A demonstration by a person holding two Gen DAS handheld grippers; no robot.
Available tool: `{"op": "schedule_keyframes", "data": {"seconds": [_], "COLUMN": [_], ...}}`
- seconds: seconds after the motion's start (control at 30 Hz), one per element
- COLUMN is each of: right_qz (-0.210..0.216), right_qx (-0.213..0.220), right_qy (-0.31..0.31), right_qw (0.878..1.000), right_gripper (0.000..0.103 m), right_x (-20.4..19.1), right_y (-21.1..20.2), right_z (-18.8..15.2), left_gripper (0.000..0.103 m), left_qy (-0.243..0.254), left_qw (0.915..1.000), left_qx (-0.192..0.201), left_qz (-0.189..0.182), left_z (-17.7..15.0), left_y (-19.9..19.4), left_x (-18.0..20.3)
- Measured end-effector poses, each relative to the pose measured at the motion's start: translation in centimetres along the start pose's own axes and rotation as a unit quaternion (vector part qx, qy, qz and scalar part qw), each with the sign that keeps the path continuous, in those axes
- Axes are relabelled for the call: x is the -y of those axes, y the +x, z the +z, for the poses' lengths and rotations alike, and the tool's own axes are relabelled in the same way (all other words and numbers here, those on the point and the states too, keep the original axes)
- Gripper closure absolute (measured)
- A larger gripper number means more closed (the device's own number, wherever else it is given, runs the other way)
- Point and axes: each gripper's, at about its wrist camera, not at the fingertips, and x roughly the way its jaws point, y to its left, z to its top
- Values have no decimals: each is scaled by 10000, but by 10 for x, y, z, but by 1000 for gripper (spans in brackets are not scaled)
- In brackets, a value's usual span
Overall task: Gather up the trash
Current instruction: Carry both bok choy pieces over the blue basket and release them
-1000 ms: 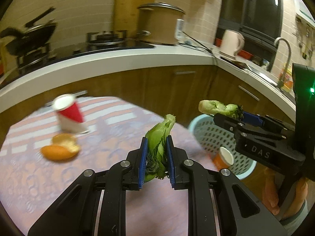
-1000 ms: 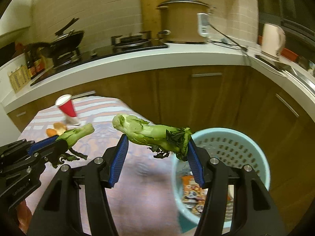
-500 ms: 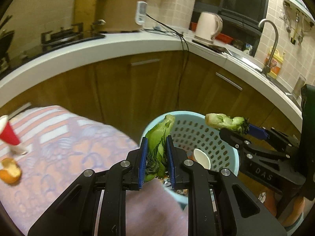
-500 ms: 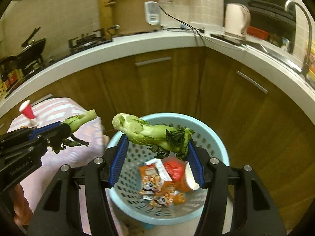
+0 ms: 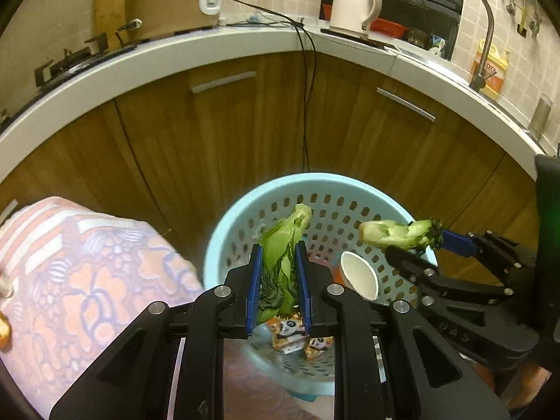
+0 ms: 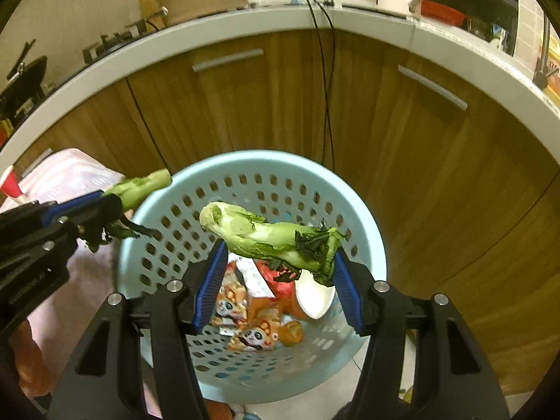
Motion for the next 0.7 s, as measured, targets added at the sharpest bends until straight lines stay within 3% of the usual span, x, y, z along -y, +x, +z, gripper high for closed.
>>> {"op": "schedule_keyframes", "data": {"seconds": [0.1,0.13,0.2,0.7], "right_qz": [-142,-194,-127,-33], "right_qx": [-168,-234,-293,-57], "right_qy": [-95,-110,-47,81], "right_qw": [9997,9995,9995,9999], "right_gripper": [47,45,39,36], "right_x": [2,3,5,4], "right_y": [10,13,16,-10], "right_z": [-3,-4,-5,-1], "left_gripper": [78,62,45,43], "left_qy": [161,219,215,-132], "left_qw": [9998,9997,9996,9992], "left_qx": [-62,-60,29,272], "left_qz": [86,118,183,277], "left_z": [0,0,0,-9], "left_y": [6,6,3,-32], "left_x": [7,9,10,-15]}}
